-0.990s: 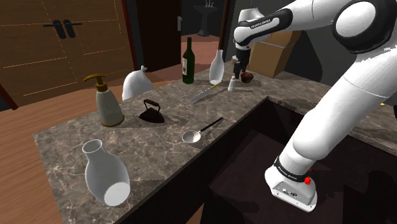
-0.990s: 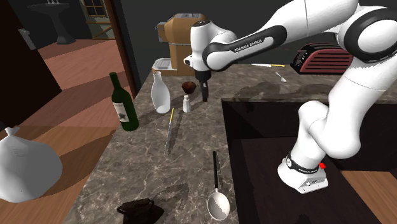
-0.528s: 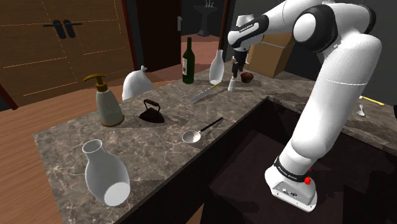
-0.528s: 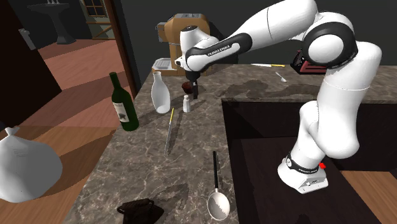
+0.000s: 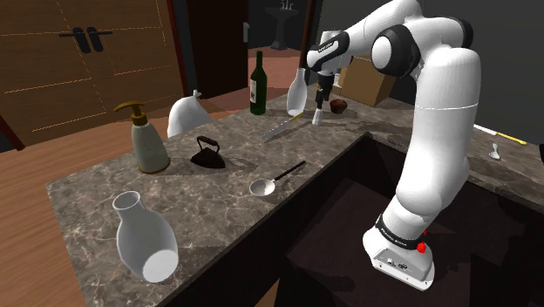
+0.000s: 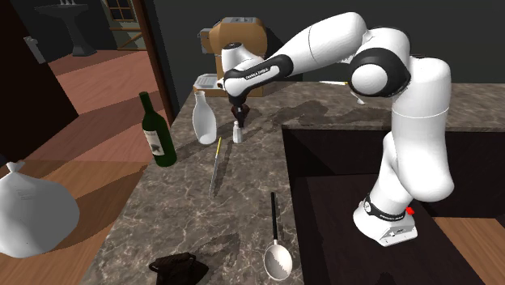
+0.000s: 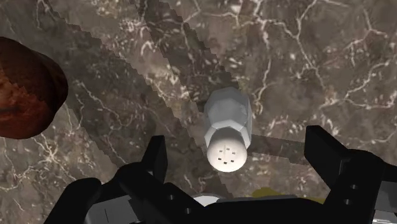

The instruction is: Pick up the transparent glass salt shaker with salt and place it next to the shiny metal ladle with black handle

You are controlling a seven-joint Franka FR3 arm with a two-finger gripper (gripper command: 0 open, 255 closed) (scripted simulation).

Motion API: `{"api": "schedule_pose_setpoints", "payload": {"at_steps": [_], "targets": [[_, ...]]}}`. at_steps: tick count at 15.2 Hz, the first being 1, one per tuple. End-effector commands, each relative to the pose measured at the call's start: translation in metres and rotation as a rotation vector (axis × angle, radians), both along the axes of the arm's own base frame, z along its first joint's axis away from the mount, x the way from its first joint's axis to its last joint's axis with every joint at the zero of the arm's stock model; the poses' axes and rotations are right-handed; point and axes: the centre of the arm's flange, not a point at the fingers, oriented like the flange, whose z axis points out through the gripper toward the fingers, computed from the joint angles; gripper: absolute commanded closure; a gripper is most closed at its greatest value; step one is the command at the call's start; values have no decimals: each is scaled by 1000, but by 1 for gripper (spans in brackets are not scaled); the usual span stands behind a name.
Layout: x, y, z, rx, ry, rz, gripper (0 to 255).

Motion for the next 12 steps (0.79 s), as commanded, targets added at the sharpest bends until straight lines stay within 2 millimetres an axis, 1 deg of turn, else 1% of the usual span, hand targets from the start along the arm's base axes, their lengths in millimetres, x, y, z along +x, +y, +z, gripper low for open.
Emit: {"api": "schedule_pose_setpoints", "payload": {"at_steps": [1, 3, 4, 12], "targets": [[1, -2, -12, 0, 0, 1, 0], [0, -4, -22, 0, 0, 1, 0], [0, -5, -30, 0, 0, 1, 0], [0, -5, -30, 0, 0, 1, 0]]}}
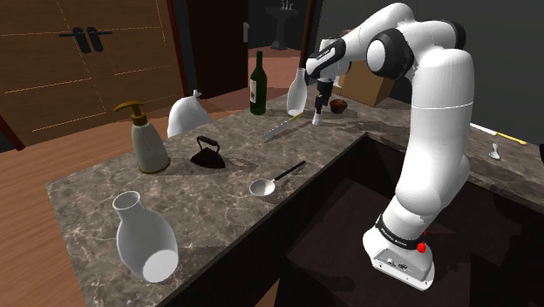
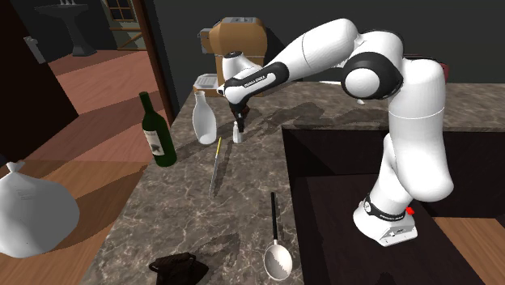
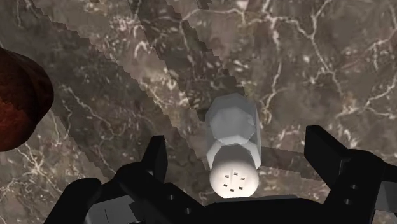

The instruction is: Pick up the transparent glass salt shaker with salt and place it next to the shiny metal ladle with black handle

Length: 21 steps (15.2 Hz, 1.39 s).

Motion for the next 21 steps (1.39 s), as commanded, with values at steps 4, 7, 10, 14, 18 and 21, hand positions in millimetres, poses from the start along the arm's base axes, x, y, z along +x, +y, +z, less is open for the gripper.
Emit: {"api": "schedule_pose_setpoints", "payload": {"at_steps": [4, 7, 10, 14, 18, 21], "targets": [[0, 0, 0, 0, 0, 0, 255], [0, 0, 0, 0, 0, 0, 255], [0, 0, 0, 0, 0, 0, 255], [0, 0, 21, 0, 0, 0, 255], [0, 0, 42, 0, 0, 0, 255], [0, 0, 58, 0, 0, 0, 255]]}}
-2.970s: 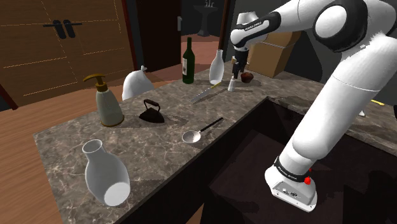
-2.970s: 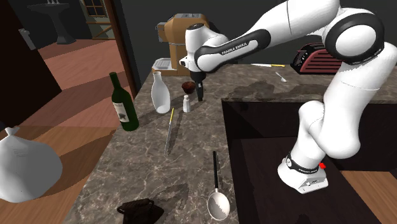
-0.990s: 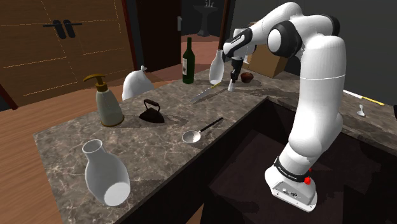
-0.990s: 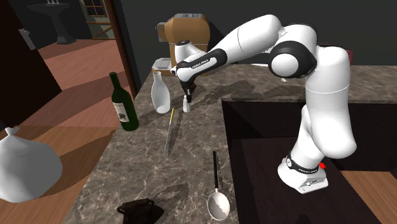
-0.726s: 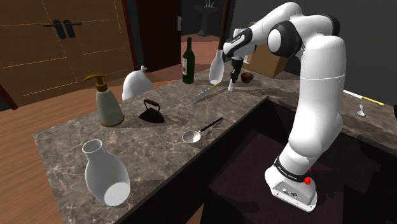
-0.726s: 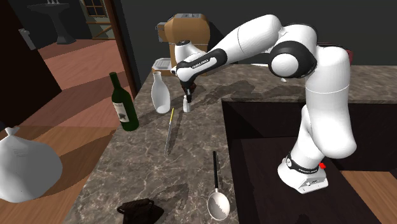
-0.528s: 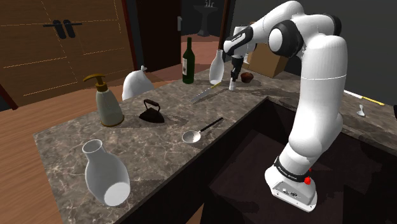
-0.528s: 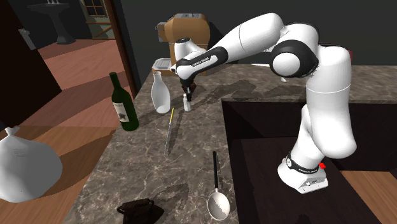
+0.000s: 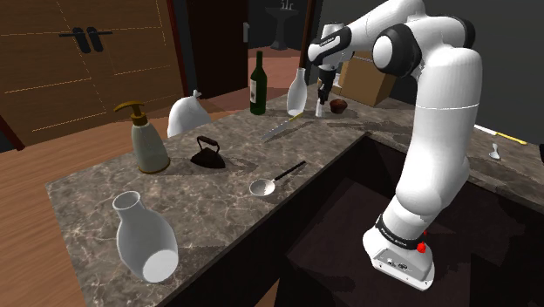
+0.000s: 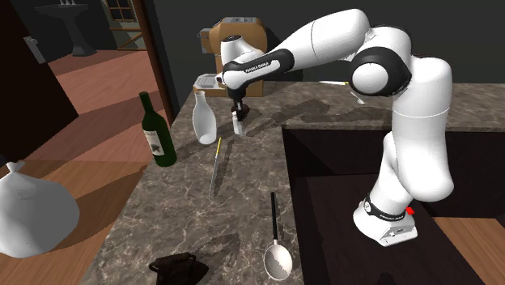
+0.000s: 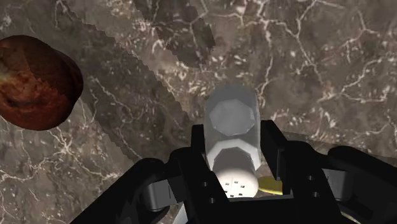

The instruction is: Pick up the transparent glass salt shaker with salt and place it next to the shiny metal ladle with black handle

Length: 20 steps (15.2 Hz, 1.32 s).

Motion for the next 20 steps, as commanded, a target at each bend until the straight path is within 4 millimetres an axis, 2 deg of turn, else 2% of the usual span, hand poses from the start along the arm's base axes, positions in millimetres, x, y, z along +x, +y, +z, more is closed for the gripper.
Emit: {"api": "schedule_pose_setpoints", "payload": {"at_steps": [1, 20], "targets": [[-1, 1, 10, 0, 0, 0, 255], [-1, 1, 110, 0, 0, 0, 255]]}}
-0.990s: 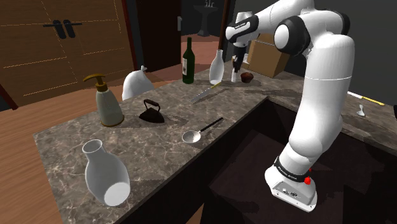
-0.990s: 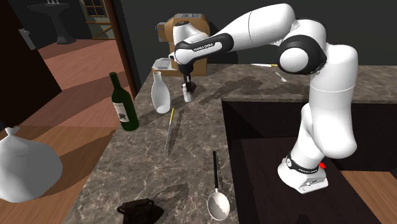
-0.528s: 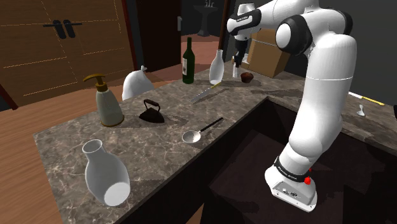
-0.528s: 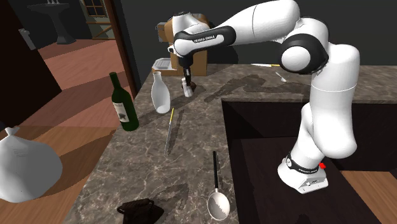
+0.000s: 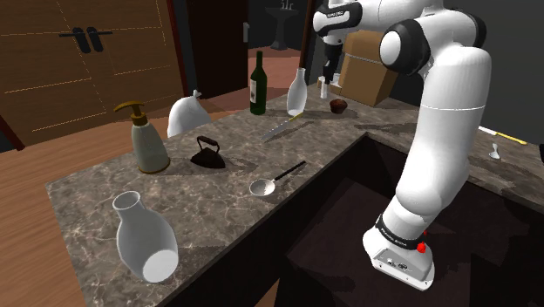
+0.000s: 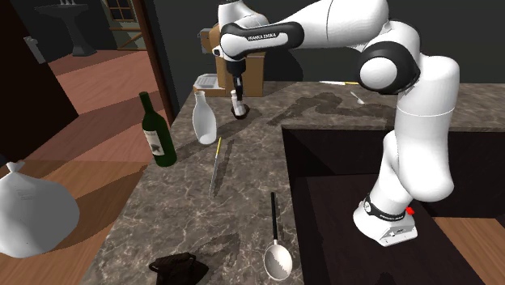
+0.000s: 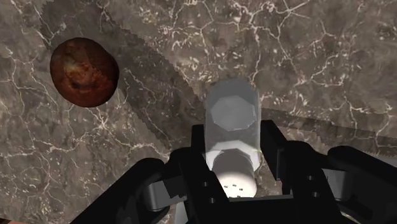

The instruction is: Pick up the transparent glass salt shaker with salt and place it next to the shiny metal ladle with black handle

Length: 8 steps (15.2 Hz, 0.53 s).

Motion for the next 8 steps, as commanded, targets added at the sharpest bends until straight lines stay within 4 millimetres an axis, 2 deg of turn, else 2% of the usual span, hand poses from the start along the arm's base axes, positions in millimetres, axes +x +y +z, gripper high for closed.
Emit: {"api": "schedule_pose_setpoints", "payload": {"at_steps": [1, 4, 8], "targets": [[1, 0, 11, 0, 0, 0, 255], [1, 0, 22, 0, 0, 0, 255], [1, 52, 22, 0, 0, 0, 255]]}}
